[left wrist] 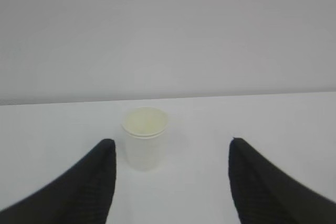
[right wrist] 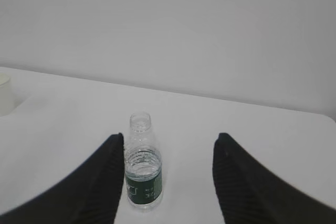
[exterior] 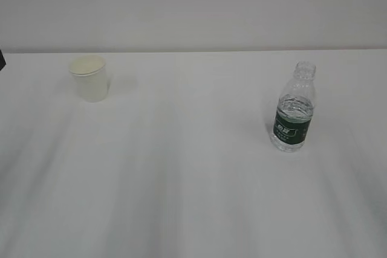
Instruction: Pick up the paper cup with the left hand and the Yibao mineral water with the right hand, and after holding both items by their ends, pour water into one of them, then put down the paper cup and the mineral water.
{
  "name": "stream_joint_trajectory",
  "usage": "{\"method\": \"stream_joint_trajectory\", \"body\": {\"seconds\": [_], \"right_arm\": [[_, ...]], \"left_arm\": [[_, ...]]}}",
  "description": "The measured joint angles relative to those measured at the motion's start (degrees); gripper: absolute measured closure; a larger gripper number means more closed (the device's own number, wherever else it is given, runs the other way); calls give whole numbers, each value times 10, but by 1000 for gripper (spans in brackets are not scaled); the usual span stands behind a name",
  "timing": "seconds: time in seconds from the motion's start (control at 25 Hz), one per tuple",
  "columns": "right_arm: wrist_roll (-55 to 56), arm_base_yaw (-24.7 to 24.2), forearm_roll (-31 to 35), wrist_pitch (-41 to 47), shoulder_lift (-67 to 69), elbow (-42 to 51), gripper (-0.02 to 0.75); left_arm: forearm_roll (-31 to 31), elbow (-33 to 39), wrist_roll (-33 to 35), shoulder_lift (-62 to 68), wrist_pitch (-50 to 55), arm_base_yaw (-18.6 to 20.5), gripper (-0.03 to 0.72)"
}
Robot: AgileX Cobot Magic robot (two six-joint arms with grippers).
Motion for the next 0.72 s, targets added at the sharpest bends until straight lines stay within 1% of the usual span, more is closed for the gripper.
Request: {"method": "stream_joint_trajectory", "body": {"seconds": [0.2,0.36,0.48,0.72], "right_arm": [[-44,0,49,-39,28,0,323],[-101,0,112,-43,44,0,323],[-183,0,189,-48,61,5,323],[-404,0,406,-44,119,20,323]], "left_arm": [[19,0,-16,41,-27,0,220],[23,0,-27,68,-39,0,221],[38,0,-29,84,-43,0,221],[43,0,-30,104,-45,0,204]]}}
